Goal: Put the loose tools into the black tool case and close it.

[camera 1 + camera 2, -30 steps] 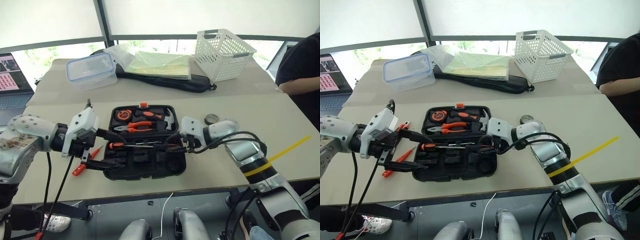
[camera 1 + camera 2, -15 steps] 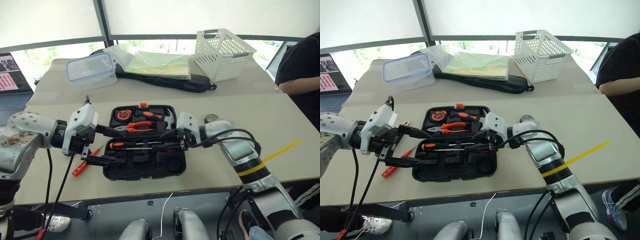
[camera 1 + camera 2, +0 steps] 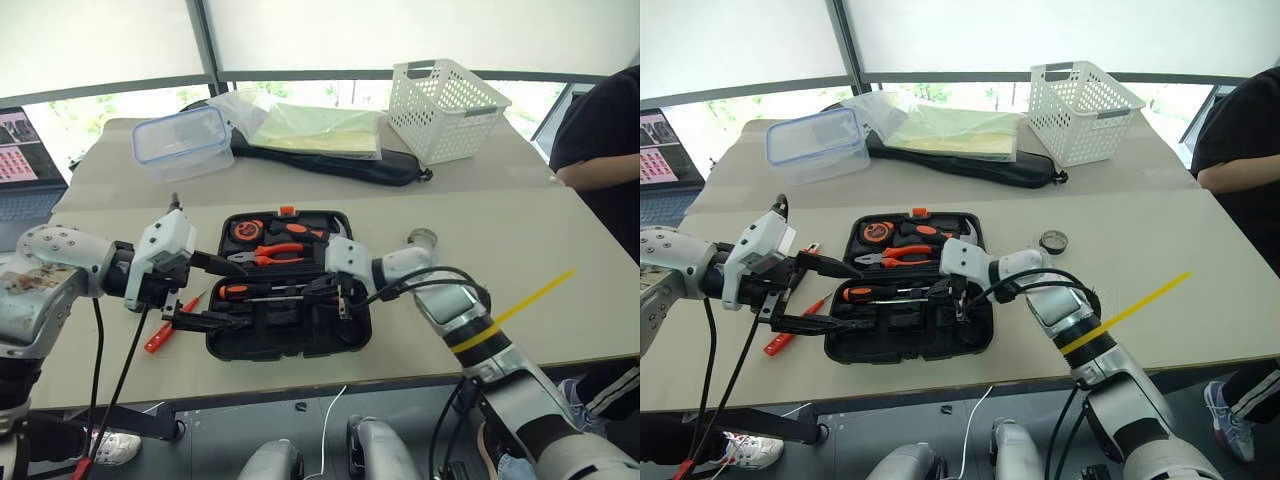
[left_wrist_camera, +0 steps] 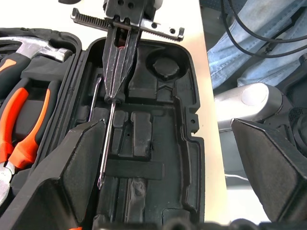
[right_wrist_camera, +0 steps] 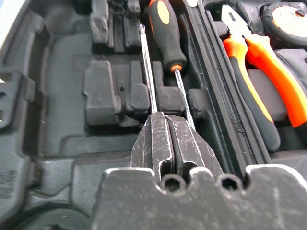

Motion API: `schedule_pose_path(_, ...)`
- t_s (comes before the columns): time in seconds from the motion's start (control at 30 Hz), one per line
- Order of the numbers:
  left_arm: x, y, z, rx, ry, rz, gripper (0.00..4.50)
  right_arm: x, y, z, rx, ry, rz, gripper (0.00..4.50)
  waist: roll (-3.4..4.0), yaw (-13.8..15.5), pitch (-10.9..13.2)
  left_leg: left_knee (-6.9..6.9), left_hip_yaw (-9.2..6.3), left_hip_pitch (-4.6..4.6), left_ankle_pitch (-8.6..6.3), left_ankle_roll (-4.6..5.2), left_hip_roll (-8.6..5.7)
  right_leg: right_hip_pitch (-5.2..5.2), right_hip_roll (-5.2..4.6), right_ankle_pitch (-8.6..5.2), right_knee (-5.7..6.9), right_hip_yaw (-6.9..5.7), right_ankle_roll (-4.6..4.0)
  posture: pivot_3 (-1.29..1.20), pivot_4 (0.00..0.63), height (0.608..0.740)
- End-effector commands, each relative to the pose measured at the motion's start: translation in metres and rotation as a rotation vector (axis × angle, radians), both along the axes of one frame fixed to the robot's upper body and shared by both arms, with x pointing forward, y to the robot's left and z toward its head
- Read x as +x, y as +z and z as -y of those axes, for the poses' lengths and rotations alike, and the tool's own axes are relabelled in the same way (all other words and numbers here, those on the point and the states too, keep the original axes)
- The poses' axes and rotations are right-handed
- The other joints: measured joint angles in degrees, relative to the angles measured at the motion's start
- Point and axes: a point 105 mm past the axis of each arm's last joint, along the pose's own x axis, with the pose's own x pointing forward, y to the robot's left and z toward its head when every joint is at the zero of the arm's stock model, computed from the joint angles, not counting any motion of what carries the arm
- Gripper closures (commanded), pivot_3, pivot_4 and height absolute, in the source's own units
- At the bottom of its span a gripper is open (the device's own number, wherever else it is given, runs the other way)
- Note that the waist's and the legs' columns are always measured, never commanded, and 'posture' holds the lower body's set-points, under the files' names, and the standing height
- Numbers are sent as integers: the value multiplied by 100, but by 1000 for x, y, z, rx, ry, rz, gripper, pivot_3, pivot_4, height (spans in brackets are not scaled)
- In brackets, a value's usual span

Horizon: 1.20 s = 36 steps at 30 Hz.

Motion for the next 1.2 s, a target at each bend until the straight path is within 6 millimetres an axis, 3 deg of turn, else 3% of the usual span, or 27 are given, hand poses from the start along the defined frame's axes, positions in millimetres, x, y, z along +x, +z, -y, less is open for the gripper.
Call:
schedule_pose_path(0.03,-3,3,0,1,1,34,0,-6,-20,6,-66,-2,-57,4467,-1,0,-7,0,0,2,0,0,0,3,0,0,0,0,0,0,150,740)
schedule_pose_path(0.17,-3,-1,-7,5,53,37,0,-6,23,-6,119,11,-33,4467,0,-1,-8,-1,0,2,0,0,0,4,0,0,-1,1,0,0,150,740)
schedule_pose_path(0.23,0,-1,-14,-9,124,52,0,-4,55,-8,250,0,-18,4467,1,-1,-6,-2,-1,-6,0,0,1,-4,3,0,0,0,0,0,150,740)
schedule_pose_path(0.37,-1,-3,-47,-25,359,71,0,-15,101,9,421,9,-74,4467,3,-23,-5,-6,0,-21,0,0,1,-25,2,1,2,1,-1,0,150,740)
schedule_pose_path(0.43,-10,-9,-69,-26,487,60,0,-32,112,22,453,61,-132,3913,4,-23,-5,-19,0,-20,0,0,0,-26,4,1,2,-3,-1,0,150,740)
schedule_pose_path(0.57,-40,-29,-112,-12,733,35,0,-70,114,46,404,174,-175,2717,4,0,-4,-51,-4,-18,0,0,3,-36,9,1,-3,-15,0,0,150,740)
schedule_pose_path(0.7,-67,-46,-143,58,921,31,0,-86,113,59,383,189,-195,1385,3,24,-4,-51,3,-24,-2,0,3,-34,1,0,-18,-13,0,0,150,740)
schedule_pose_path(0.77,-74,-52,-146,86,946,22,0,-90,112,62,377,180,-197,574,3,46,-3,-47,6,-12,-3,1,6,-9,-5,0,-46,-4,1,0,150,740)
schedule_pose_path(0.83,-69,-57,-140,103,932,10,0,-92,111,63,377,165,-191,63,2,94,-3,-48,3,5,-12,5,8,16,-9,-2,-47,2,4,0,150,740)
schedule_pose_path(1.0,-45,-62,-126,150,911,-18,0,-92,111,61,385,145,-180,63,-1,208,-4,-43,-9,57,-13,8,11,82,-7,-29,-45,-2,48,0,150,740)
schedule_pose_path(1.1,-35,-70,-112,198,842,-112,0,-90,113,61,390,122,-159,63,-2,177,-5,-44,-9,67,-9,12,10,83,-4,-24,-35,0,41,0,150,740)
schedule_pose_path(1.2,-19,-80,-113,261,869,-148,0,-91,113,61,392,108,-150,63,-1,153,-5,-50,-4,68,-10,9,5,62,-3,-5,-20,-2,8,0,150,740)
